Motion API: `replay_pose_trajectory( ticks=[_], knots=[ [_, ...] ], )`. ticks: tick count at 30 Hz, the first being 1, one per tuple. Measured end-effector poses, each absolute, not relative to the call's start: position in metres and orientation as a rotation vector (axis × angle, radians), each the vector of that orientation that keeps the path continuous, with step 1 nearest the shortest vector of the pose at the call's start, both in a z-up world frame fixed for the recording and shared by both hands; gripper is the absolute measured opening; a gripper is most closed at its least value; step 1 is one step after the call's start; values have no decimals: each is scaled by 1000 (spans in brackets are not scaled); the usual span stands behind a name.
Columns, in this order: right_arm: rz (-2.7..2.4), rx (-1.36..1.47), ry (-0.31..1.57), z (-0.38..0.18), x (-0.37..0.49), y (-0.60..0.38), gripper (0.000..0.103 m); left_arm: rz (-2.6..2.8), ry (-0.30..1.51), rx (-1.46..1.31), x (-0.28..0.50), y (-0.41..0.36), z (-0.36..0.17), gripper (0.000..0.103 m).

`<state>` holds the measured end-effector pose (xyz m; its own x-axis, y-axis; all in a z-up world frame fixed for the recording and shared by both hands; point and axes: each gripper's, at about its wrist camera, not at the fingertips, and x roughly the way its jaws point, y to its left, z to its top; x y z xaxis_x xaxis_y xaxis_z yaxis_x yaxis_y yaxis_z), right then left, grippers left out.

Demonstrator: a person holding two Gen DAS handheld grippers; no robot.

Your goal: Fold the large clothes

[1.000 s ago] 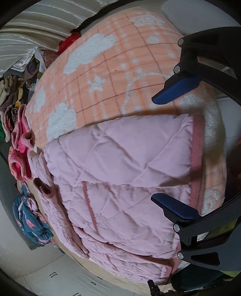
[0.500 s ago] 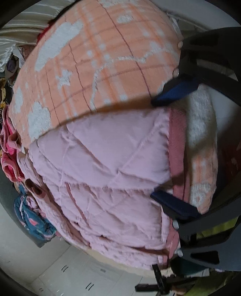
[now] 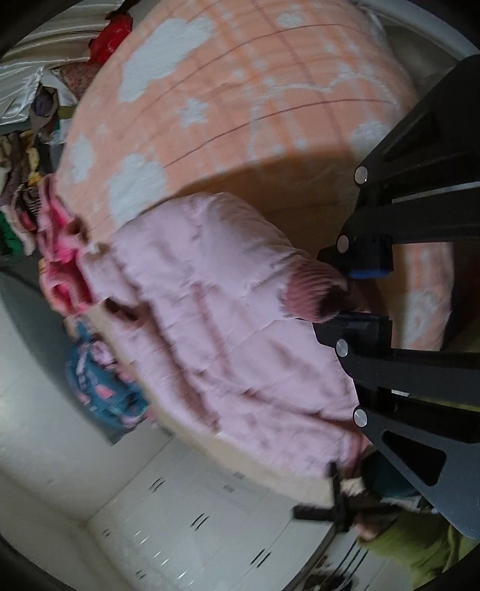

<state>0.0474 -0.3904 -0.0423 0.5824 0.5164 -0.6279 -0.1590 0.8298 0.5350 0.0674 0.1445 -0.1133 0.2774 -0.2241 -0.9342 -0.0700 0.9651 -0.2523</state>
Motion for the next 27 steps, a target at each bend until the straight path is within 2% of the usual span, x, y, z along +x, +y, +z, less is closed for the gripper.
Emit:
replay_pose_trajectory(
  ticks=[3,8,11,17,27],
  knots=[
    [423,462,804,-23,51,-389,12,-97,1276,-230,65,141,-111,71],
    [416,445,765,-6,61,-381,12,-94,1219,-129,57,127,-100,40],
    [410,450,757,-3,64,-380,12,-84,1169,-74,51,119,-90,26],
    [397,463,753,-6,66,-384,12,-102,1087,-70,48,119,-65,14],
    [395,485,705,8,78,-386,12,-113,926,-136,64,115,-10,11]
  ],
)
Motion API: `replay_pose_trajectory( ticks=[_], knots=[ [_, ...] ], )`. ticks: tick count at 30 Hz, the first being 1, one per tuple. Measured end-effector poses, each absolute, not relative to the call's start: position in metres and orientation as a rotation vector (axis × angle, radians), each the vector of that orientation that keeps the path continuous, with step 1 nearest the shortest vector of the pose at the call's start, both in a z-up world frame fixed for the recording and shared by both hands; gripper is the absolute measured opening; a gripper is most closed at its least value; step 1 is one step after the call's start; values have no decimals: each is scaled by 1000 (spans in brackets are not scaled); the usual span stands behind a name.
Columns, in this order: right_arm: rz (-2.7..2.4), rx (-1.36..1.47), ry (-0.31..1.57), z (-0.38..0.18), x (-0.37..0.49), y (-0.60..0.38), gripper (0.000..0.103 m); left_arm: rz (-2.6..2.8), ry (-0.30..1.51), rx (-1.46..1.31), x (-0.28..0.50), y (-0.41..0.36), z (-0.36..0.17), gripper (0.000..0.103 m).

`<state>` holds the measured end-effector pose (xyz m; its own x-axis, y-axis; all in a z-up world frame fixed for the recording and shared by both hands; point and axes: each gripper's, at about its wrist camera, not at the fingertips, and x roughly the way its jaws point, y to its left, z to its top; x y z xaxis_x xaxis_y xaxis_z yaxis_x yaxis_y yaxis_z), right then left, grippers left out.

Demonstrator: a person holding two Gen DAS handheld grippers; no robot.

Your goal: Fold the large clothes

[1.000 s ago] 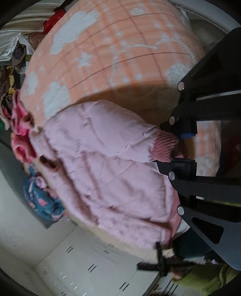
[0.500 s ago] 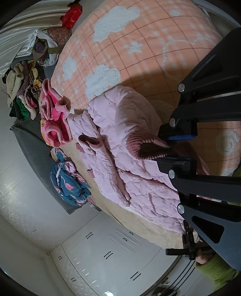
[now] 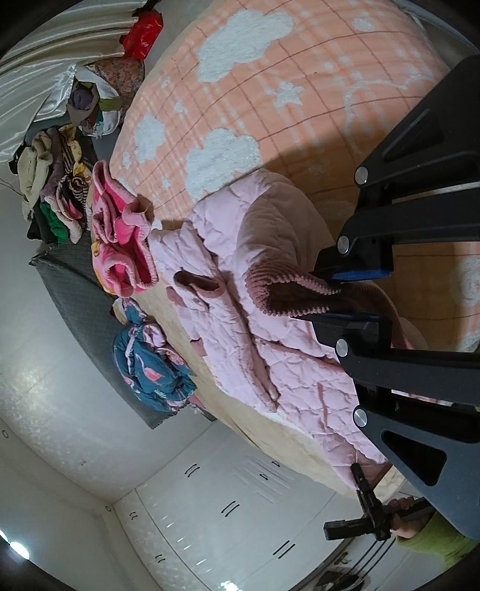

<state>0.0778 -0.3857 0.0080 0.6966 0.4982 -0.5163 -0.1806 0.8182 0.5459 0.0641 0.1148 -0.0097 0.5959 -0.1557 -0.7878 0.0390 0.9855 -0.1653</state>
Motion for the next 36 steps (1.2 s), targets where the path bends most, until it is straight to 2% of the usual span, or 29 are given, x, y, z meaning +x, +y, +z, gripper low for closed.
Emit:
replay_pose_trajectory(
  ticks=[36],
  knots=[
    [403,462,536,105,155,-380,11,-82,705,-246,140,133,87,11]
  ],
)
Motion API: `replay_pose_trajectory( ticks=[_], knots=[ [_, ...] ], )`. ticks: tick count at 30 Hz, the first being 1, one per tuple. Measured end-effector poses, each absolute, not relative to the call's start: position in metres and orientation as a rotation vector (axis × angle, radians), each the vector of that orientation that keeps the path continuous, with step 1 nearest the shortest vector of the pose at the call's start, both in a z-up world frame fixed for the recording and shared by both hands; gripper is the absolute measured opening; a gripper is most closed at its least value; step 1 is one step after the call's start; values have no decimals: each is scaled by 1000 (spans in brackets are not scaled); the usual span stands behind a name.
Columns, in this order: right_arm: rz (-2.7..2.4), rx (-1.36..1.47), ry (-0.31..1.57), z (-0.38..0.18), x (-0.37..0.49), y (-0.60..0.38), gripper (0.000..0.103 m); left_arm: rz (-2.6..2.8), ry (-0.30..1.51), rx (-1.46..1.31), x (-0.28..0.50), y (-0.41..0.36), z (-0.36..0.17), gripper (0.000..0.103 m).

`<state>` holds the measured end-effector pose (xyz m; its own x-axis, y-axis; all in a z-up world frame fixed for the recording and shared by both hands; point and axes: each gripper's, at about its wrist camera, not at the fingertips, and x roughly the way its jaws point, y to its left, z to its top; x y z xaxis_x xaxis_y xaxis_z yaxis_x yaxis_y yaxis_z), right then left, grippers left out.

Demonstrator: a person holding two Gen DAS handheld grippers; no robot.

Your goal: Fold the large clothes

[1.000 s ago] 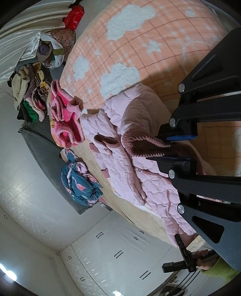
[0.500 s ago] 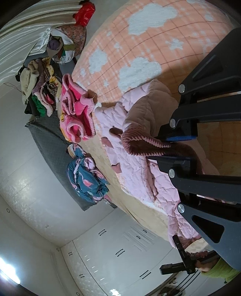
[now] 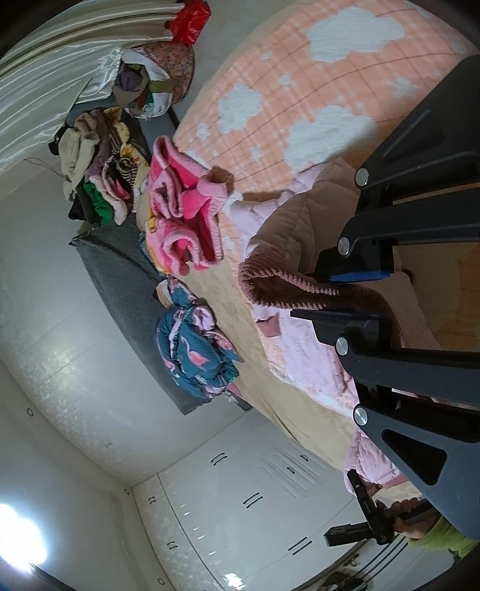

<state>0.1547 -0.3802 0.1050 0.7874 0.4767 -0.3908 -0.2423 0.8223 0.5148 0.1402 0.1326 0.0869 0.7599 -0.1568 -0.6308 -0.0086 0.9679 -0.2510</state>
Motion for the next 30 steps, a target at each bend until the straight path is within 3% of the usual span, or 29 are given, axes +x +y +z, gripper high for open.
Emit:
replay_pose_trajectory(
  ticks=[14,30],
  knots=[
    [370,488,432,132,210,-380,11,-55,635,-251,189,134,121,12],
    [330,482,427,129,269,-380,11,17,610,-235,234,141,115,13]
  ],
)
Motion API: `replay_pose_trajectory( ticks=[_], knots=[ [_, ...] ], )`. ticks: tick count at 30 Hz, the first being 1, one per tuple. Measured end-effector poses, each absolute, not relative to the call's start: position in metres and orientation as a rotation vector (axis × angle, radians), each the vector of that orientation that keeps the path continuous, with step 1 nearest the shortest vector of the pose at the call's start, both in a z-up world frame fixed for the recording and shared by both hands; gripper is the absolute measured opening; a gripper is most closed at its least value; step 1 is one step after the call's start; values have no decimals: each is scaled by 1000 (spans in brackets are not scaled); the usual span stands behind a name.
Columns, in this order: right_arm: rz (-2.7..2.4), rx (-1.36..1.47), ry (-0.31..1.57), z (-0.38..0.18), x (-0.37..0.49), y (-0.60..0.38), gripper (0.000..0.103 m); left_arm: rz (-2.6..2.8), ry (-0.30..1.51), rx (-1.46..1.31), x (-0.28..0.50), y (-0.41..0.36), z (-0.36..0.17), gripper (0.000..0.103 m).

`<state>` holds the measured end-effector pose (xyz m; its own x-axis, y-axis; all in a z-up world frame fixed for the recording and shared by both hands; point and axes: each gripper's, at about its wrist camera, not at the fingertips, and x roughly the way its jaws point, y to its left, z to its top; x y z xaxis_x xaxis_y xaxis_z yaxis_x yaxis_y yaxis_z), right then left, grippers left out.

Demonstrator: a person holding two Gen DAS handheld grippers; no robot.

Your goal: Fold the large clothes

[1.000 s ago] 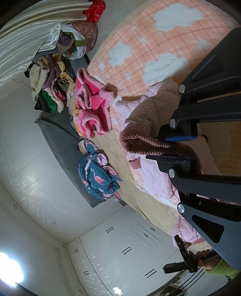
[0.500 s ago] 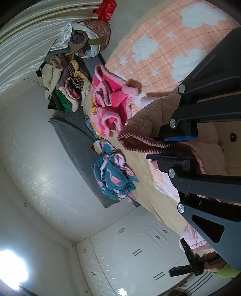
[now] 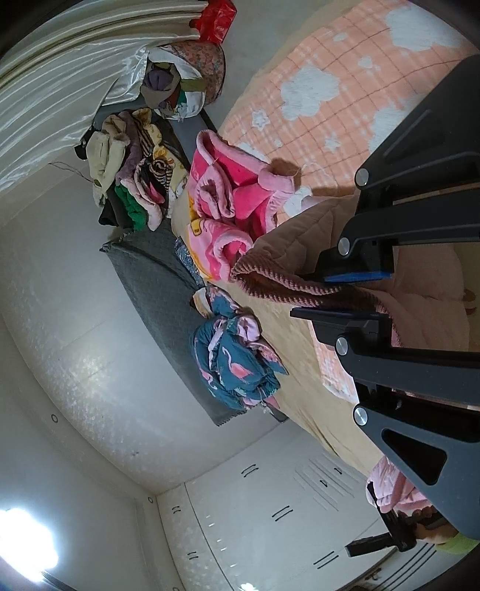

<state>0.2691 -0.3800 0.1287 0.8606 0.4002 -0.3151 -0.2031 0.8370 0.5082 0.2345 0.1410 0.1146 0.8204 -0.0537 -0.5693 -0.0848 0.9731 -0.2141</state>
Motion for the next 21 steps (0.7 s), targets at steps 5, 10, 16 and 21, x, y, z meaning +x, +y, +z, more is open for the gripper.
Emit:
replay_pose_trajectory(
  ticks=[5,10,16,21],
  knots=[
    [314,475,435,125,288,-376,11,36,608,-236,243,145,109,13],
    [287,468,453,119,309,-373,11,55,612,-239,255,147,104,14],
    [235,475,474,108,331,-373,11,64,607,-281,265,156,96,15],
    [193,465,481,97,347,-369,11,87,592,-308,272,163,86,16]
  ],
)
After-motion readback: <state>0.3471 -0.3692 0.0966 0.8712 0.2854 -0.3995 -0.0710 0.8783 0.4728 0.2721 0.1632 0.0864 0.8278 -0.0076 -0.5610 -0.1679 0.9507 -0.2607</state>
